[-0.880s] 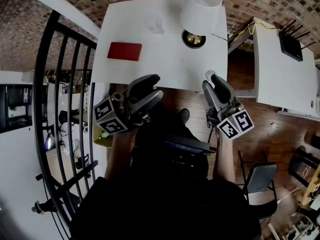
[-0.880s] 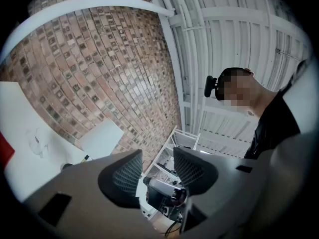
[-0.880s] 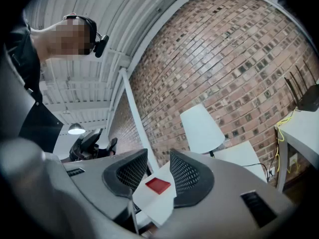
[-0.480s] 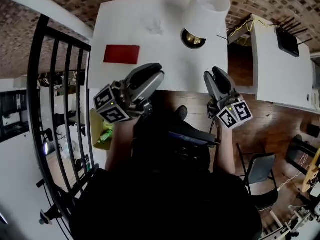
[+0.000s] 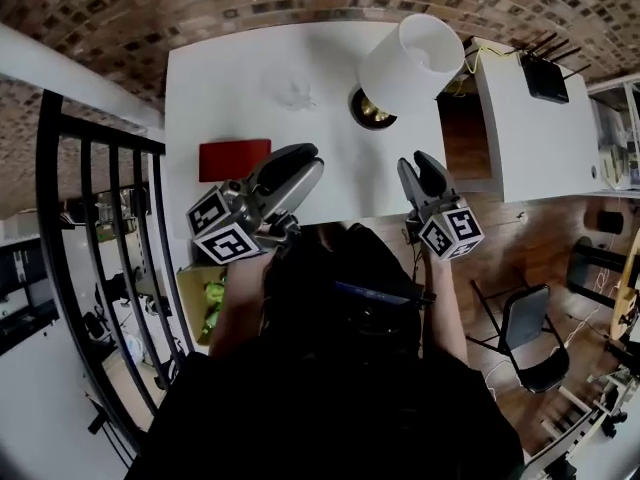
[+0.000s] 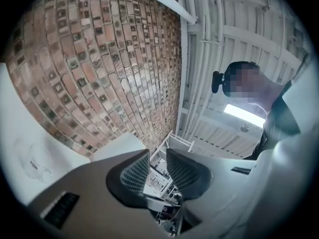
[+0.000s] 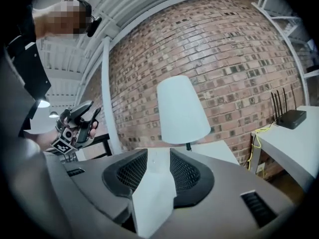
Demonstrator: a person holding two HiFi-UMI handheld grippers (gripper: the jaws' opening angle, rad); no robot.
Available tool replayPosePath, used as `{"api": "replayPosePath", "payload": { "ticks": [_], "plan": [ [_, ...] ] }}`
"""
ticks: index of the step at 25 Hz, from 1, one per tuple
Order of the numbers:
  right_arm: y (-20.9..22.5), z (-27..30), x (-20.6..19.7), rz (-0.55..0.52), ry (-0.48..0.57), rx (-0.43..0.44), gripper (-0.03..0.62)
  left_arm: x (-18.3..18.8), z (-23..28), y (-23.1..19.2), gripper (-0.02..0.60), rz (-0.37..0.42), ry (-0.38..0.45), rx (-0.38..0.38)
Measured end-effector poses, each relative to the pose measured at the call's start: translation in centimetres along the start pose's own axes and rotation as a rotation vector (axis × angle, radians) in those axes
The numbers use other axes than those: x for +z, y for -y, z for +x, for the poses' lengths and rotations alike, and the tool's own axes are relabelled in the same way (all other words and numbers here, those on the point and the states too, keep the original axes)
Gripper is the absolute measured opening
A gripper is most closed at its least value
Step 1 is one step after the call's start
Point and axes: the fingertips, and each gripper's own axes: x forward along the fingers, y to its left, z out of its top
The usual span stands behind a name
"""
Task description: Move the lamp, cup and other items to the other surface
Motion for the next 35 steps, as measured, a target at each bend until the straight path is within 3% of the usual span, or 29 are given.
{"api": "replayPosePath", "payload": {
  "ticks": [3,6,13,20,29,32,35],
  "plan": [
    [1.3,0.7,-0.7,0.0,-0.005,-0.047,0.16,0.0,0.4,-1.4,0.108,0.007,-0.048,0.025],
    [2.2,1.5,-1.1,-0.014,-0.007,-0.065,0.16,0.0,0.8,-2.2,0.149,0.006,-0.073,0.041],
    [5.3,6.2,-2.5,-0.074,-0.033,-0.033,0.167,0.6,1.2,-3.9,0.164,0.012,-0.064,0.092],
    [9.9,11.0,-3.6,-0.138,-0.058,0.004,0.186,1.8,3.3,-5.3,0.164,0.025,-0.041,0.19],
    [12.0,15.9,-1.7,-0.216,0.07,0.11,0.18,1.7,6.1,-7.5,0.164,0.035,-0.024,0.315],
    [12.0,16.9,-1.3,-0.218,0.109,0.146,0.161,1.7,6.8,-7.8,0.164,0.037,-0.025,0.351],
    [12.2,18.0,-0.4,-0.22,0.171,0.167,0.097,2.0,6.8,-8.1,0.164,0.063,-0.028,0.37]
  ]
}}
